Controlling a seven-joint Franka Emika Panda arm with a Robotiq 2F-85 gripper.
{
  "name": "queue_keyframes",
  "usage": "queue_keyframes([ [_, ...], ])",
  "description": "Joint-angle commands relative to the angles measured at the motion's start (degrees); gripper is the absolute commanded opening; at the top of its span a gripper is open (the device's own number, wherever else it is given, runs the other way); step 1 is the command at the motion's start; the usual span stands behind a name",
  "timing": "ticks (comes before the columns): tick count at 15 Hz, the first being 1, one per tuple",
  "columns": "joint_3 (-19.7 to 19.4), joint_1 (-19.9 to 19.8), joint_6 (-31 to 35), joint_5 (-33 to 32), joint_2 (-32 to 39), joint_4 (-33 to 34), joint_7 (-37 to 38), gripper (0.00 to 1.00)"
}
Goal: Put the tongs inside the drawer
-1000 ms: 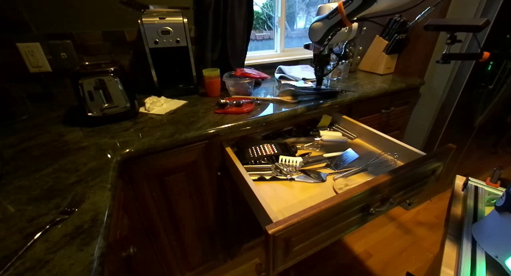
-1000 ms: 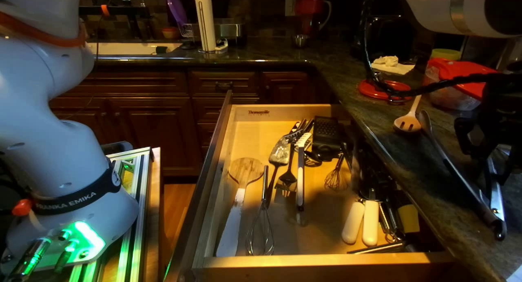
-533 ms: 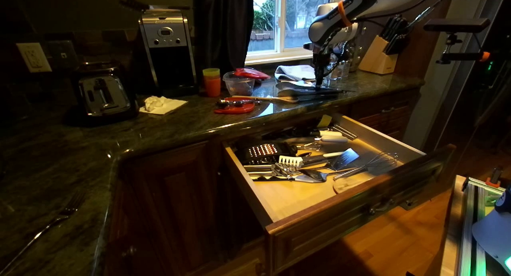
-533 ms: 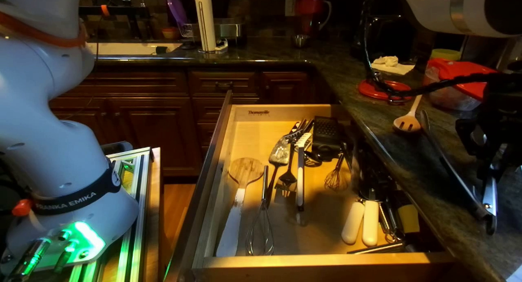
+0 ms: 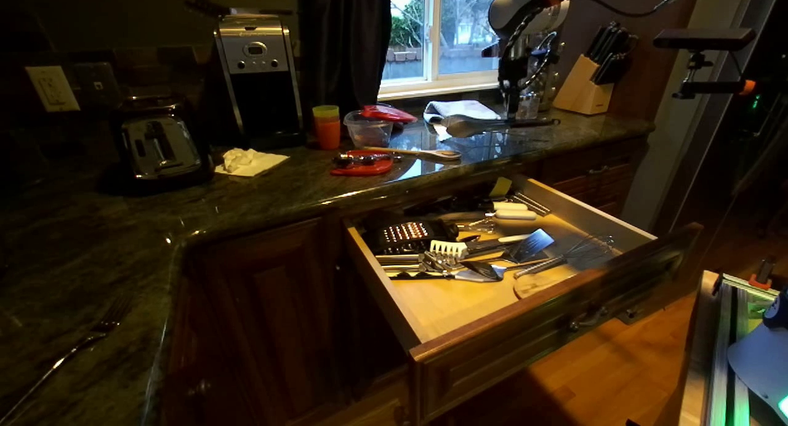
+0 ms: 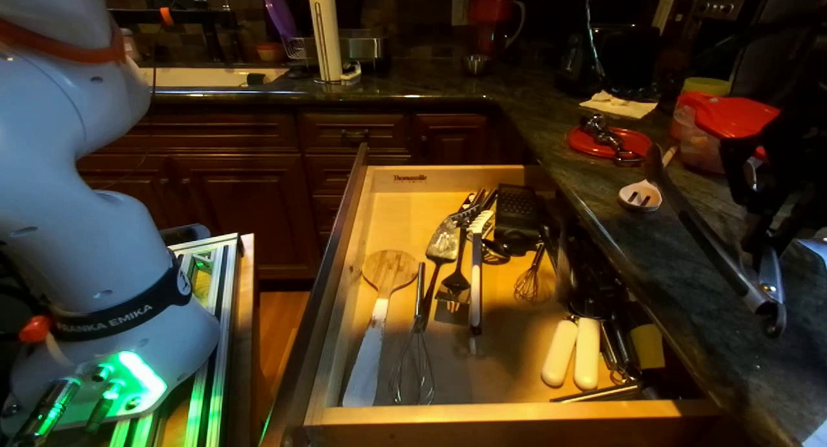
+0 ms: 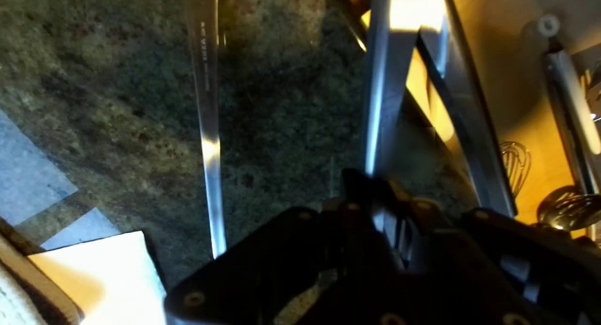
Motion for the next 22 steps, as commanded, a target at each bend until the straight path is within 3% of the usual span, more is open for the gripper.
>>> queue_keyframes([
  [1,0.1,-0.7,-0.6,1.3,-6.7,-7.5,-7.9,0.04],
  [7,-0.8,1.1,6.2,1.3,-17.9,-24.3,-17.4,0.04],
  [16,-1.2,7.7,22.4,8.1,-32.9,-52.2,-17.0,0.04],
  [17,-2.0,7.8,18.9,5.7,-27.2,-44.1,-15.7,0.04],
  [18,-2.1,8.3,19.5,5.7,-28.1,-46.0,-15.6,0.14],
  [22,-2.6,8.6,19.5,5.7,-27.6,-44.6,-15.6,0.14],
])
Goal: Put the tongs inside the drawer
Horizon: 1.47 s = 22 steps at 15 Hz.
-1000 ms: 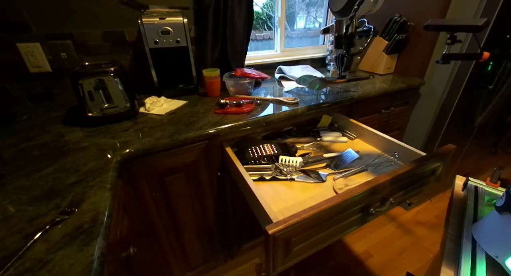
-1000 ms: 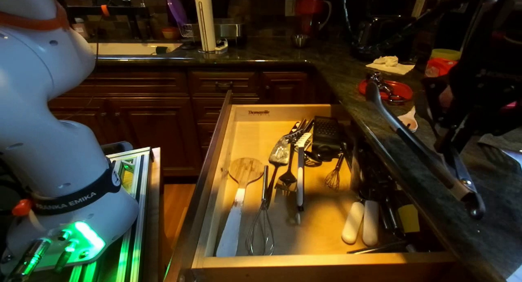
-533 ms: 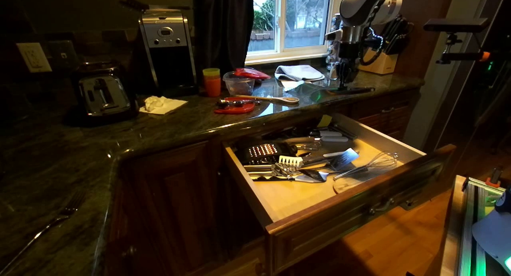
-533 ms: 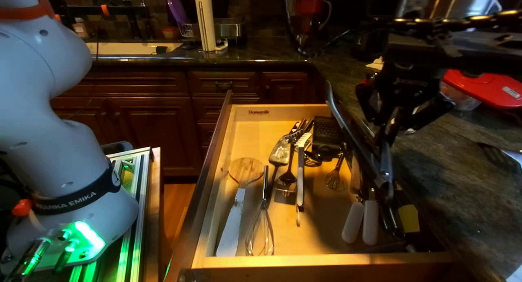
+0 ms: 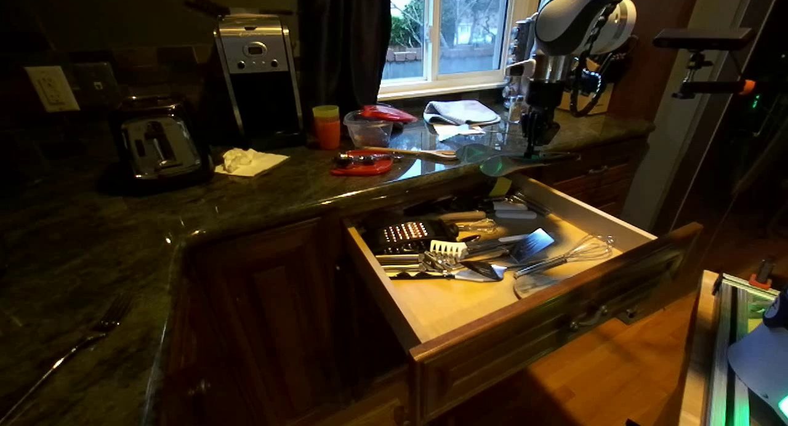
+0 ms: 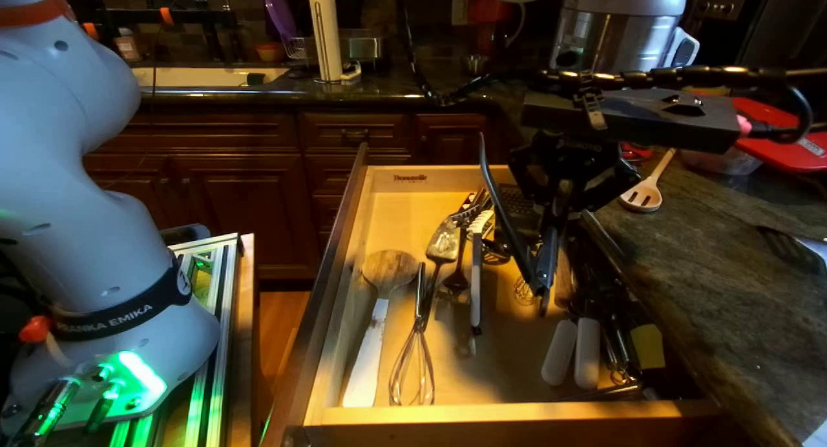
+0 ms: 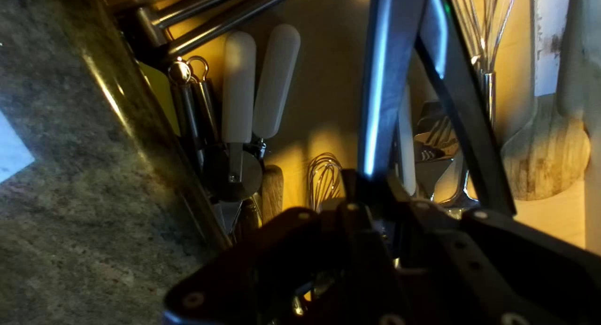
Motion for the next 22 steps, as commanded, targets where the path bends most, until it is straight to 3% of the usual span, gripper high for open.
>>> queue_keyframes([
  [1,-1.6,1.5,-0.1,-0.1,0.1,0.2,0.1,0.14],
  [5,-1.6,1.5,-0.1,-0.1,0.2,0.4,0.1,0.14],
  [6,-1.3,1.7,0.6,-0.8,0.3,0.1,0.7,0.04],
  [12,-0.7,3.4,2.9,-1.8,2.5,-2.5,0.9,0.04],
  [22,0.1,3.1,9.1,-2.0,17.1,3.5,2.2,0.04],
])
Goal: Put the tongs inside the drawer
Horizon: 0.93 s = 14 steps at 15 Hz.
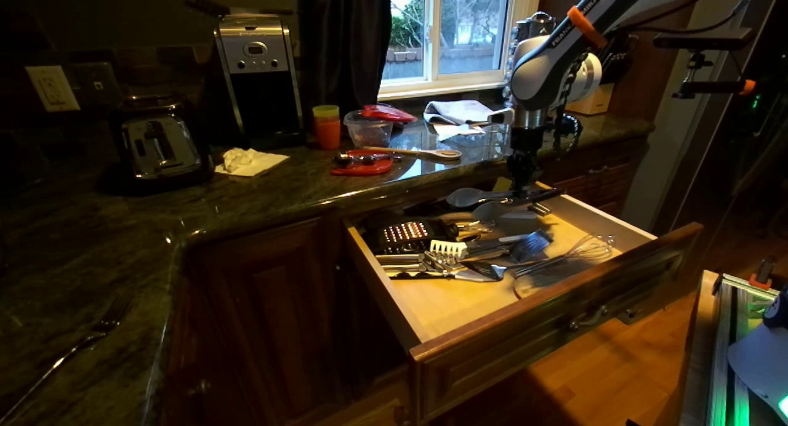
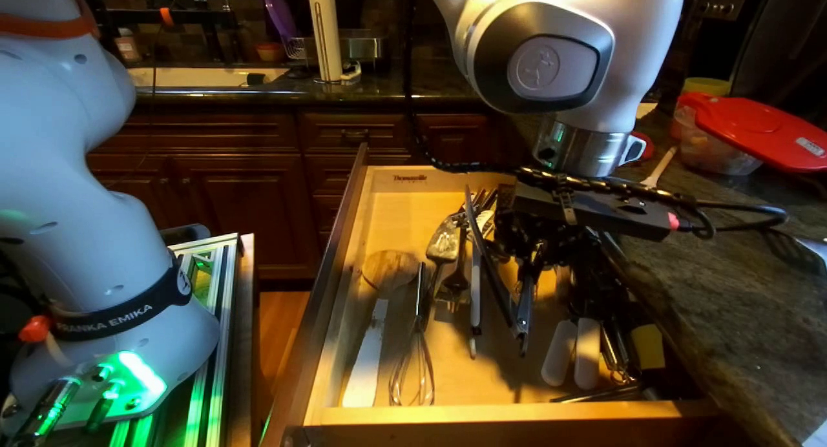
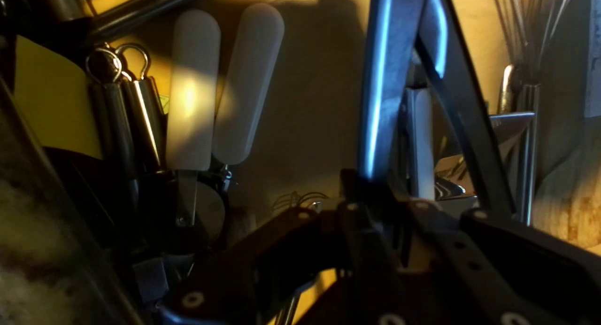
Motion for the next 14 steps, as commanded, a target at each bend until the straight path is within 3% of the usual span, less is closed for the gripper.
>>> queue_keyframes([
  [1,0.4,-0.6,1.9,-1.0,5.6,3.9,1.7,0.04],
  [14,1.9,-3.0,12.1,0.5,13.6,7.1,12.7,0.04],
])
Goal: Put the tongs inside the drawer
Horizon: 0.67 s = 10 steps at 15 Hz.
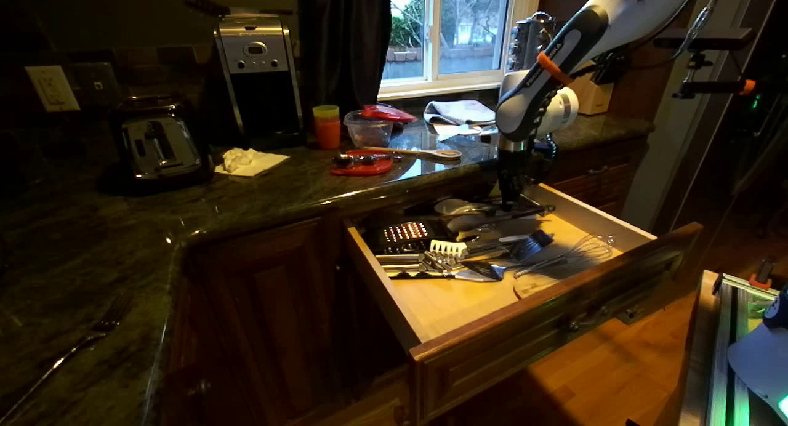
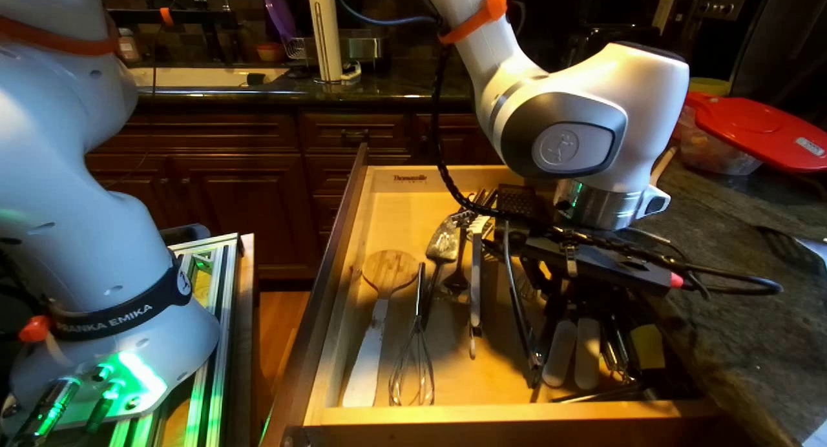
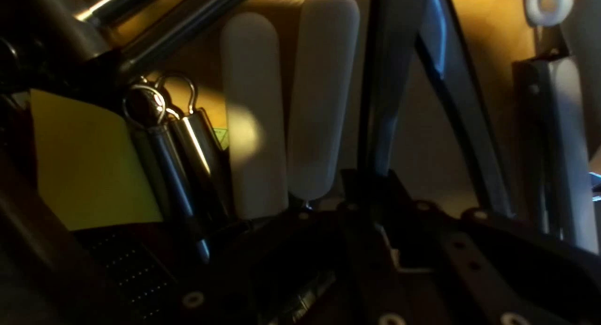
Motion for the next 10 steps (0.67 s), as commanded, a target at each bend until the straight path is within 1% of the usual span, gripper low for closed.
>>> queue_keyframes([
  [1,1.6,-2.1,3.8,0.3,1.6,0.7,3.0,0.04],
  [3,1.9,-2.6,5.8,0.0,1.9,0.2,3.7,0.04],
  [6,2.1,-2.9,6.9,-0.8,2.1,-0.3,4.1,0.04],
  [7,2.4,-3.2,6.9,-0.8,1.9,-0.4,3.8,0.06],
  [8,2.8,-3.5,6.8,-0.7,1.5,-0.7,3.0,0.39],
  [9,3.1,-3.8,6.6,-0.8,1.0,-1.0,2.4,0.41],
  [10,3.5,-4.1,5.9,-0.6,0.1,-1.6,1.9,0.47],
])
